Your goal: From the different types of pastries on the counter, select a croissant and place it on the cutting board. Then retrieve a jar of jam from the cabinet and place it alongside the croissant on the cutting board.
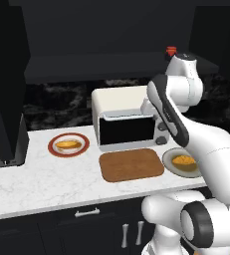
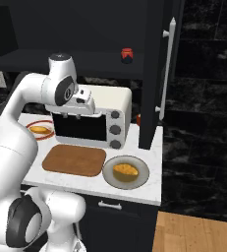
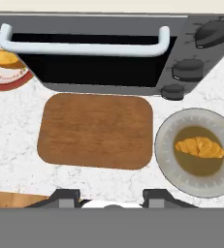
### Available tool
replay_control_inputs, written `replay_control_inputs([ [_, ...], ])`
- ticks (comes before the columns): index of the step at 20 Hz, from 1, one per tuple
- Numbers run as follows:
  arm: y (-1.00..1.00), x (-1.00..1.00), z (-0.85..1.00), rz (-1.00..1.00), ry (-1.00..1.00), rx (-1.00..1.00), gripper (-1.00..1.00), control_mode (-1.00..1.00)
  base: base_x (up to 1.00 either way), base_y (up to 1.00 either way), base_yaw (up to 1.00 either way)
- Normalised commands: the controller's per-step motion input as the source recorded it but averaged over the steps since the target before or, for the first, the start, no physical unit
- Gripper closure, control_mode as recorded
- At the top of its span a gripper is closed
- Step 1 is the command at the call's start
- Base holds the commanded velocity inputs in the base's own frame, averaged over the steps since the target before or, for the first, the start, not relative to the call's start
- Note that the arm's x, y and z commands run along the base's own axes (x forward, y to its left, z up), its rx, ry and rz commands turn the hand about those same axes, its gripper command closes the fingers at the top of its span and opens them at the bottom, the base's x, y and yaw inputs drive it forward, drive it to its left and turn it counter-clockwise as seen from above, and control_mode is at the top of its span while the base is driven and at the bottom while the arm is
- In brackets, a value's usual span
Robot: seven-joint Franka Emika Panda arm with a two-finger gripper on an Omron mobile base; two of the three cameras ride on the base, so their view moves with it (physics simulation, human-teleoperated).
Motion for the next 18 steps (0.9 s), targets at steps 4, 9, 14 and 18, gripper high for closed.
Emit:
replay_control_inputs([
  [4,-0.07,-0.06,-0.01,0.04,-0.03,-0.09,-1.0,-1.0,0.0,0.0,0.0],
  [9,-0.49,-0.25,-0.02,0.31,-0.06,-0.12,-1.0,-1.0,0.0,0.0,0.0],
  [14,-0.62,-0.11,-0.01,0.31,-0.01,-0.02,-1.0,-1.0,0.0,0.0,0.0],
  [18,-0.4,0.0,-0.04,0.34,0.0,0.01,-1.0,-1.0,0.0,0.0,0.0],
])
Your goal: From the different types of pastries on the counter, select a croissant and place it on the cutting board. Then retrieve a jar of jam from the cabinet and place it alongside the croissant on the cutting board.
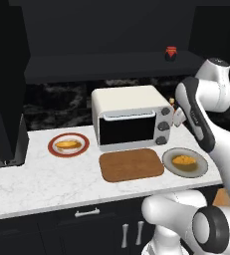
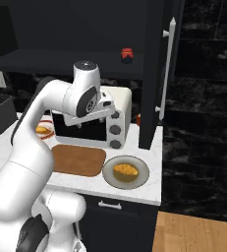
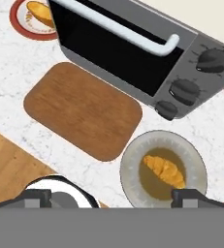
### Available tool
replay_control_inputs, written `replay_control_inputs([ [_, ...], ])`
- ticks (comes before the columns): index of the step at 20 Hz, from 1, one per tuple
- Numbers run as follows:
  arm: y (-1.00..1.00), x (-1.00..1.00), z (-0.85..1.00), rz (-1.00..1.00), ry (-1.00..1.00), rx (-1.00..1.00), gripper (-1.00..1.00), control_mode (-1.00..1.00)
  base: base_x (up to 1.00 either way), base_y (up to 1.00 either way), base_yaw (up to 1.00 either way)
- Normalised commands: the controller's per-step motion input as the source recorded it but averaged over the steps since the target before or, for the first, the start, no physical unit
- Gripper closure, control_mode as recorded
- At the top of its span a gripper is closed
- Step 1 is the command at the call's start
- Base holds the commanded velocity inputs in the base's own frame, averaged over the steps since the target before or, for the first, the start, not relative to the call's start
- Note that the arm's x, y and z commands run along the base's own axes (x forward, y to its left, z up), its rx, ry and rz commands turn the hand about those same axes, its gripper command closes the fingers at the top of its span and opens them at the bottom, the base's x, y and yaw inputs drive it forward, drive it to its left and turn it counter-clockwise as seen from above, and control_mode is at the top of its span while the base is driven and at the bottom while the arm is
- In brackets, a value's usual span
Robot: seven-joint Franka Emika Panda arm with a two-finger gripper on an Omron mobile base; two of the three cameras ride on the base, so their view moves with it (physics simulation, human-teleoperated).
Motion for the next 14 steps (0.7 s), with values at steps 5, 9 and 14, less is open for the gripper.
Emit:
replay_control_inputs([
  [5,-0.15,0.13,-0.39,0.22,0.0,-0.07,-1.0,-1.0,0.0,0.0,0.0],
  [9,-0.15,0.0,-0.75,0.19,0.0,-0.14,-1.0,-1.0,0.0,0.0,0.0],
  [14,-0.2,0.0,-0.68,0.17,0.0,-0.08,-1.0,-1.0,0.0,0.0,0.0],
])
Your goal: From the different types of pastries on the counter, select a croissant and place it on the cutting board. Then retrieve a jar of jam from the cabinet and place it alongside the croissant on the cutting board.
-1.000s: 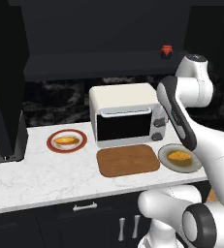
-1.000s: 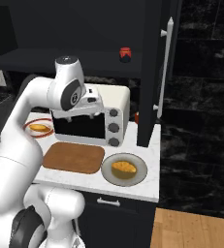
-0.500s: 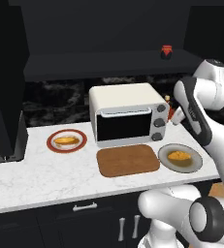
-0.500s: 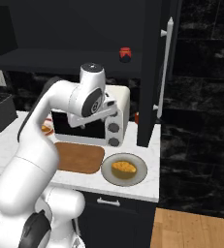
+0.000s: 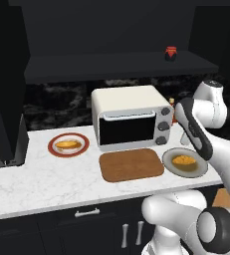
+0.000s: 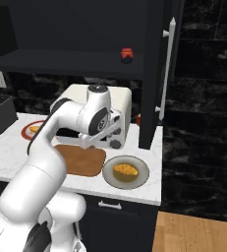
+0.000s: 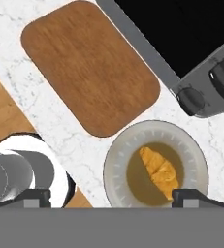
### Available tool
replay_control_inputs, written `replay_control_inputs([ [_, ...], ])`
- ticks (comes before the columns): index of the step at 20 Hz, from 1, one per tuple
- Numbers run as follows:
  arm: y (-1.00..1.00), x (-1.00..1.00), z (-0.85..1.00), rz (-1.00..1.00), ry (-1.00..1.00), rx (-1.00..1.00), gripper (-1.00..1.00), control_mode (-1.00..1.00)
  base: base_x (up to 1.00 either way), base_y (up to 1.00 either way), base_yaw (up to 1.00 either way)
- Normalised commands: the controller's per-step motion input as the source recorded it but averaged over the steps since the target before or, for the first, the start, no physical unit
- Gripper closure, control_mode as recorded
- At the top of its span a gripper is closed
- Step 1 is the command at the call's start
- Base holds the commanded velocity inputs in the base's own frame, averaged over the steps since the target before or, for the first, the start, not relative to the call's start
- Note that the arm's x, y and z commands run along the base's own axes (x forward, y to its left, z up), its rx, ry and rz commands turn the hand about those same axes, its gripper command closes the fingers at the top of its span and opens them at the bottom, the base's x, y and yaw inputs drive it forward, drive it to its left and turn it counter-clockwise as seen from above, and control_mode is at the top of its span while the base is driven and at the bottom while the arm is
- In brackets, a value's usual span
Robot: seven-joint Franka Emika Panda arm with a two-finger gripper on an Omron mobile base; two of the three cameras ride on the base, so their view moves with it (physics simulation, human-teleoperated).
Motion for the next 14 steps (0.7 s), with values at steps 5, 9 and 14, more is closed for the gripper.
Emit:
replay_control_inputs([
  [5,-0.28,0.06,-0.58,0.08,0.0,-0.01,-1.0,-1.0,0.0,0.0,0.0],
  [9,-0.31,0.16,-0.51,0.01,0.0,0.0,-1.0,-1.0,0.0,0.0,0.0],
  [14,-0.25,0.22,-0.26,0.03,0.0,0.0,-1.0,-1.0,0.0,0.0,0.0],
])
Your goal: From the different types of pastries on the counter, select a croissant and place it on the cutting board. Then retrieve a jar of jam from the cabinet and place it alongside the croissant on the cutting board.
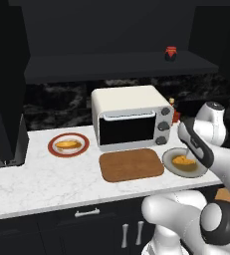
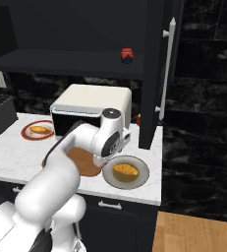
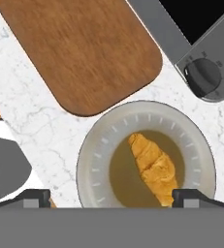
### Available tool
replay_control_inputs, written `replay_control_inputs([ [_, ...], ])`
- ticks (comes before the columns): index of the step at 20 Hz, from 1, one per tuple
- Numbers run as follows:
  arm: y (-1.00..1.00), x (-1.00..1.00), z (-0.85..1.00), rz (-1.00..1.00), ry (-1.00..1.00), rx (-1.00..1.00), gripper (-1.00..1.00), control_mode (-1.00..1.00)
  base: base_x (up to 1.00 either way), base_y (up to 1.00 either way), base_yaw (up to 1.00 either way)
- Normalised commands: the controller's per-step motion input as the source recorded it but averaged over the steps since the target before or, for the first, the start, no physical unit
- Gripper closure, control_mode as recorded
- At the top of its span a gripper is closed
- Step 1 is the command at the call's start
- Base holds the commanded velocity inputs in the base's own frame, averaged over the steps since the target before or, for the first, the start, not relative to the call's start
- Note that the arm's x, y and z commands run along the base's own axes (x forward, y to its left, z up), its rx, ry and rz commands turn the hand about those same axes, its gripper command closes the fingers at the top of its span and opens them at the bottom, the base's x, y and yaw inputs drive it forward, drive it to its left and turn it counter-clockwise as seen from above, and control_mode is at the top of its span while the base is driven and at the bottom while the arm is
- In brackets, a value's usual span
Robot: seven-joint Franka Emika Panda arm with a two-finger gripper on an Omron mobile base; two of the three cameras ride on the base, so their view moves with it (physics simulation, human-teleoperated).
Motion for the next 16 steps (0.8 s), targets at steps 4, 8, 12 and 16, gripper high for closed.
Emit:
replay_control_inputs([
  [4,-0.2,0.14,-0.2,0.07,0.0,0.0,-1.0,-1.0,0.0,0.0,0.0],
  [8,-0.16,0.1,-0.21,0.1,0.0,0.02,-1.0,-1.0,0.0,0.0,0.0],
  [12,-0.12,0.0,-0.17,0.11,-0.02,0.08,-1.0,-1.0,0.0,0.0,0.0],
  [16,-0.17,0.0,-0.14,0.05,-0.01,0.21,-1.0,-1.0,0.0,0.0,0.0],
])
